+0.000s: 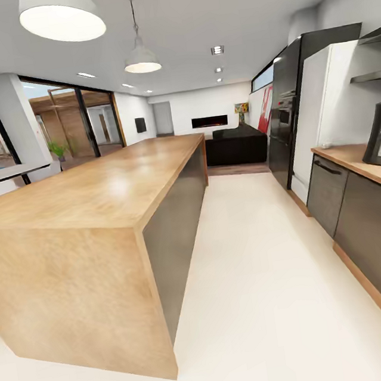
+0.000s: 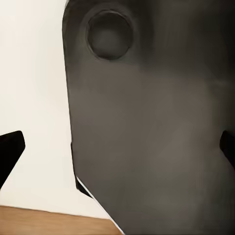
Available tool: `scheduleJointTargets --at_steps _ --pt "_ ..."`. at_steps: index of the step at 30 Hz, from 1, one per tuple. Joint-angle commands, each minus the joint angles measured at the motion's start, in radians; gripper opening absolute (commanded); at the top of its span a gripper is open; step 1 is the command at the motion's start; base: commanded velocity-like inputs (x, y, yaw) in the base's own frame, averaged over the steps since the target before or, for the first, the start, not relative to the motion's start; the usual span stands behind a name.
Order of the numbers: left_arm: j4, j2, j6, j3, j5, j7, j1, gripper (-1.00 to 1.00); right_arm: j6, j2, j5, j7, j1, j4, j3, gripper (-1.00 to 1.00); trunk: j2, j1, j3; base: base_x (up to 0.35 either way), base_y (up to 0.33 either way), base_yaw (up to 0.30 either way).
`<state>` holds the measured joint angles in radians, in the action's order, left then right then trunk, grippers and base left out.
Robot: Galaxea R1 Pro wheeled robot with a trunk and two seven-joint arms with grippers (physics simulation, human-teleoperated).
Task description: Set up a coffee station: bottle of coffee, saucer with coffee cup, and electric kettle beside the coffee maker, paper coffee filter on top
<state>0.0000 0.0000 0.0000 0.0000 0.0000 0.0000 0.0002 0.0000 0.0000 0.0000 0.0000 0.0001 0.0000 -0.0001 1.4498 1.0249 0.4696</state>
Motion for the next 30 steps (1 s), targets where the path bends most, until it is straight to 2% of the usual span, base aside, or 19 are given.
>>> scheduleJointTargets --at_steps 1,8,10,22,30 --pt "0.006 -0.006 0.006 -0.004 -0.002 -0.003 -0.003 1.0 0.006 0.006 0.0 0.005 -0.002 -0.006 -0.004 1.0 0.0 0.0 0.0 0.0 0.0 0.0" --pt "-0.002 -0.003 -0.001 0.001 0.001 -0.003 0.004 1.0 -0.005 0.045 0.0 0.003 -0.003 -0.029 0.002 1.0 0.0 0.0 0.0 0.0 0.0 0.0" --pt "-0.002 -0.003 0.002 0.002 0.002 -0.003 0.004 1.0 -0.005 0.055 -0.002 0.003 -0.003 -0.029 0.001 1.0 -0.014 -0.008 -0.006 0.0 0.0 0.0" --pt "-0.002 -0.002 0.003 0.003 0.002 0.001 0.004 1.0 -0.005 0.057 -0.003 0.003 -0.003 -0.041 -0.004 1.0 -0.098 -0.054 -0.043 0.0 0.0 -0.006" --pt "-0.002 -0.002 0.002 0.003 0.004 -0.001 0.004 1.0 -0.005 0.057 -0.003 0.003 -0.003 -0.041 -0.003 1.0 -0.154 -0.084 -0.068 0.0 0.0 -0.227"
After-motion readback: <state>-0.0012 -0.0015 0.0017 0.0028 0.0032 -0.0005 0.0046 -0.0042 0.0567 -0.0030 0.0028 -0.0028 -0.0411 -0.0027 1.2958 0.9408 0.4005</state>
